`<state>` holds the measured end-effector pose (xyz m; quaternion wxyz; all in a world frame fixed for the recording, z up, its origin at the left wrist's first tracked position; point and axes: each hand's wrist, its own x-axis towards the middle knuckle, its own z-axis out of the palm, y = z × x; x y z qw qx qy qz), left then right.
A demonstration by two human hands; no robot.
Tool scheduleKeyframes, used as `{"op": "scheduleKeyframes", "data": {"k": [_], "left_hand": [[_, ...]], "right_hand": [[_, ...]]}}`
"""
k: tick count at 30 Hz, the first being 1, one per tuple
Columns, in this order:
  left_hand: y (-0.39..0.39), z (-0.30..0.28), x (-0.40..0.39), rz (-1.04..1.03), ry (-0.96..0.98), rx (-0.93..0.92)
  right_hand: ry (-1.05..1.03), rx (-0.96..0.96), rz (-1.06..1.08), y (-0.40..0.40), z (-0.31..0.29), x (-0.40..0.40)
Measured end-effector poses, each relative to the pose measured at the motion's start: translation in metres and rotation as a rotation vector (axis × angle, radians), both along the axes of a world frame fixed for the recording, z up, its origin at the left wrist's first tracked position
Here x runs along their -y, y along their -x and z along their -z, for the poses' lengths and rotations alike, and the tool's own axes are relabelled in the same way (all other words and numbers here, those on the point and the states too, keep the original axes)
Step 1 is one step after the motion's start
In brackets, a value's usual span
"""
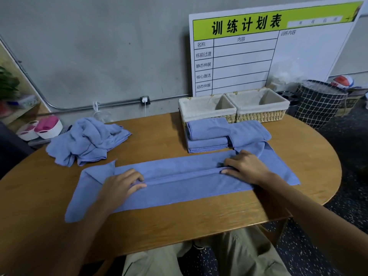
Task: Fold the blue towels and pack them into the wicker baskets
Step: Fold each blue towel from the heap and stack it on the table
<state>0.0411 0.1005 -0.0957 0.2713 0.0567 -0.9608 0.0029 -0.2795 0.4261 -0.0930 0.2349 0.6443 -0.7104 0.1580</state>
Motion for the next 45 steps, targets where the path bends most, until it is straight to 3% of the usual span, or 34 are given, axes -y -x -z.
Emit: {"op": "scheduleKeyframes", "data": {"k": [4,11,17,25,34,38,42,45], "left_hand": [[-0.016,0.008,0.012,0.04,-0.002,-0.006],[-0.024,-0.029,-0.004,0.058,0.071,-0.199],[-0.055,0.003,-0.013,0.13,0.097,-0.059],[-0.062,-0.003,0.0,0.163,0.146,0.024],[-0.08,-0.007,-0.01,0.028,0.05,0.061],[-0.073,-0.013,-0.018,-0.076,0.042,0.085],[-0.058,-0.018,-0.033,-0.161,0.083,0.033],[-0.038,-0.009,-0.054,-0.168,-0.073,0.01]], "right_hand": [[0.046,-0.082,-0.023,0.014,0.008,-0.021],[0.203,-0.19,0.032,0.013,-0.02,-0.035],[0.09,-0.319,-0.069,0.004,0.006,-0.067],[0.066,-0.346,-0.065,0.0,-0.004,-0.085],[0.071,-0.295,0.206,-0.003,0.001,-0.117],[0.166,-0.284,0.358,-0.016,-0.006,-0.11],[0.161,-0.167,0.541,-0.02,-0.015,-0.105],[0.165,-0.022,0.62,-0.02,-0.016,-0.102]]}}
